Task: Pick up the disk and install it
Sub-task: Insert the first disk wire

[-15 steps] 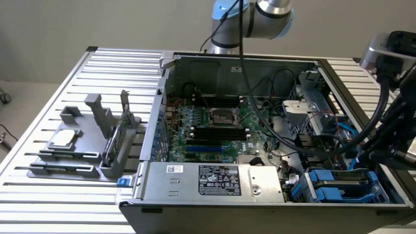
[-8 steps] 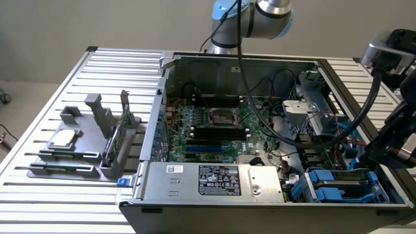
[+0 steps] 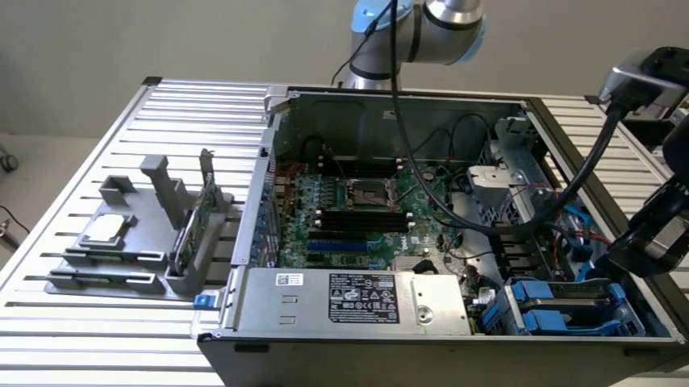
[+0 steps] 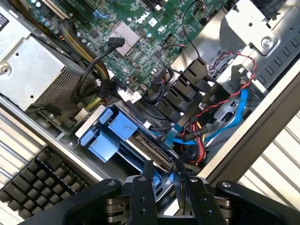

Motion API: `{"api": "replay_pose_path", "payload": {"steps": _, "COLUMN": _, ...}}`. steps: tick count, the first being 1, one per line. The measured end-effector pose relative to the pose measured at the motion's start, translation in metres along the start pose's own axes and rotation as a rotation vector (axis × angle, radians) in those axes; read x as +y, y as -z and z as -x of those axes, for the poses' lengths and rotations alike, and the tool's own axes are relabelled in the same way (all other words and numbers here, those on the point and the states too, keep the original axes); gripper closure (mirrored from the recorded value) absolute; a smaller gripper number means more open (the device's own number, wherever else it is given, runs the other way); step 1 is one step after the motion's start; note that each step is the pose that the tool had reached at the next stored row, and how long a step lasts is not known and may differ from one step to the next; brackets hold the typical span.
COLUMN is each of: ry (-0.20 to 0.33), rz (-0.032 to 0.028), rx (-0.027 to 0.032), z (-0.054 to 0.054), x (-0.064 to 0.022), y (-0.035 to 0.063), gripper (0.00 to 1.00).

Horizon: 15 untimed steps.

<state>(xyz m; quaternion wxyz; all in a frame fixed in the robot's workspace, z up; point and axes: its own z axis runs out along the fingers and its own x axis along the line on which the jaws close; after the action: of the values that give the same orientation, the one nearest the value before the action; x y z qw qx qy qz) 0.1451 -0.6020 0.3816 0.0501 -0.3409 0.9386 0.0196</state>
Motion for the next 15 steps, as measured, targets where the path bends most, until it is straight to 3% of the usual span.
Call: {"api": "replay_pose_path", "payload": {"steps": 15, "ry": -0.211, "rz": -0.0120, "rx": 0.0122, "z": -0.0005, "x": 0.0000, "y": -0.0042, "gripper": 0.69}}
